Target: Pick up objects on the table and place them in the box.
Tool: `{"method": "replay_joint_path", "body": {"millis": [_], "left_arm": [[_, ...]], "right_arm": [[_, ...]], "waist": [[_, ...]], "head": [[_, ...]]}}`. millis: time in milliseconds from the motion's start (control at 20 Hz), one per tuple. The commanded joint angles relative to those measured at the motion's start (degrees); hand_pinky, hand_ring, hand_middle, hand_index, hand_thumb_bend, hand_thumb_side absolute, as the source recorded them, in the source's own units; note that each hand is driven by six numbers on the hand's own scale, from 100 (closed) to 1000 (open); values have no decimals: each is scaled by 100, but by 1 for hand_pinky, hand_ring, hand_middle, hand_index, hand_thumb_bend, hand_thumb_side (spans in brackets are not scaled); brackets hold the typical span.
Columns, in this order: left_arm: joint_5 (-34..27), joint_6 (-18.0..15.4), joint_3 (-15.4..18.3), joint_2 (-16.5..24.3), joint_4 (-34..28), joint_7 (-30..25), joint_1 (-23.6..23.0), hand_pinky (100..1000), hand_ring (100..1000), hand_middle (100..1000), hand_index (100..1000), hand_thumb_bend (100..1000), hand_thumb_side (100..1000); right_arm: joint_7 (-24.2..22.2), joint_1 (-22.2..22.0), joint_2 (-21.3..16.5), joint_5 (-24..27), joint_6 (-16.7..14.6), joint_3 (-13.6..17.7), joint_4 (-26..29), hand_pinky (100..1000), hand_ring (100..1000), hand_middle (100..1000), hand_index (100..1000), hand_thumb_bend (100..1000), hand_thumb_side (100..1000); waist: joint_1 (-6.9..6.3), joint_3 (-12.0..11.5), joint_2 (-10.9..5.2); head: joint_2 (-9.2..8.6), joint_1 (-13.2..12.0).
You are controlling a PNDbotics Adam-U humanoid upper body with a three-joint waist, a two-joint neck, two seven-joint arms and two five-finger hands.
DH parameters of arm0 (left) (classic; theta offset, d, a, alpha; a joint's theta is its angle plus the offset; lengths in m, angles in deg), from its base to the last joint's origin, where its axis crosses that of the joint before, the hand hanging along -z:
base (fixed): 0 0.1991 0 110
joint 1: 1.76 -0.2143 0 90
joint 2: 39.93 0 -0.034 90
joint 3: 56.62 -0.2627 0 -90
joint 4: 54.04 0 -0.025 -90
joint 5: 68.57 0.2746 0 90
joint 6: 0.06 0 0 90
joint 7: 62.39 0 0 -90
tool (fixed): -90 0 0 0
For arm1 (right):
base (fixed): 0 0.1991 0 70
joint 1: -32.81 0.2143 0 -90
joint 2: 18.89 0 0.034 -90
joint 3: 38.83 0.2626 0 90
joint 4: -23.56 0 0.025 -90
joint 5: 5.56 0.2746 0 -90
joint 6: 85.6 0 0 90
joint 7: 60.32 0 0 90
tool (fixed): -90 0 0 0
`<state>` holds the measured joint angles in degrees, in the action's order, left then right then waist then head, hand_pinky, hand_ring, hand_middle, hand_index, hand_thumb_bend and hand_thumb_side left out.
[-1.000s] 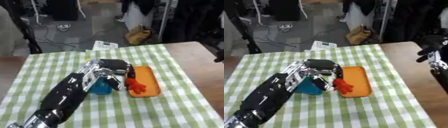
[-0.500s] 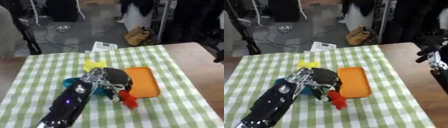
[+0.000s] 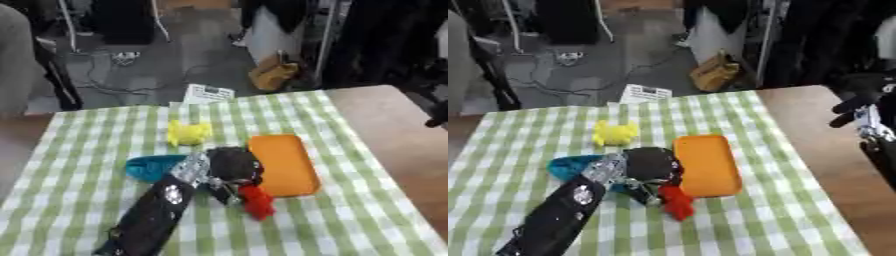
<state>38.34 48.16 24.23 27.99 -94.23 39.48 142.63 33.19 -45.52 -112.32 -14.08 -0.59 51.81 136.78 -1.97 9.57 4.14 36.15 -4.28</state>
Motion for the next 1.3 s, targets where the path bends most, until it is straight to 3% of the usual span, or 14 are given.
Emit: {"method": "replay_joint_path", "body": {"millis": [50,450,750,950,1300], "left_arm": [[-124,66,111,79,-140,64,227,709,669,553,629,288,241],[-209,57,103,-87,-161,-105,306,713,675,555,631,299,247],[177,353,208,-339,-26,-8,239,709,674,557,635,323,242],[313,652,335,-445,81,138,207,700,666,557,641,292,231],[199,1579,762,-491,194,37,183,684,651,551,640,259,209]], "right_arm": [[-26,96,-39,28,-6,9,137,517,587,733,748,100,685],[-46,115,-36,43,-9,-8,137,516,587,732,748,100,684],[-65,136,-17,66,-18,-27,137,516,587,733,748,100,685],[-91,155,-1,84,-29,-48,137,516,587,732,748,100,685],[-116,197,42,119,-40,-76,137,515,586,732,748,100,686]], "waist": [[118,16,-91],[120,83,-86],[119,174,-81],[121,222,-79],[134,382,-16]], "head": [[-72,-24],[-87,-79],[-101,-115],[-123,-121],[-161,-138]]}}
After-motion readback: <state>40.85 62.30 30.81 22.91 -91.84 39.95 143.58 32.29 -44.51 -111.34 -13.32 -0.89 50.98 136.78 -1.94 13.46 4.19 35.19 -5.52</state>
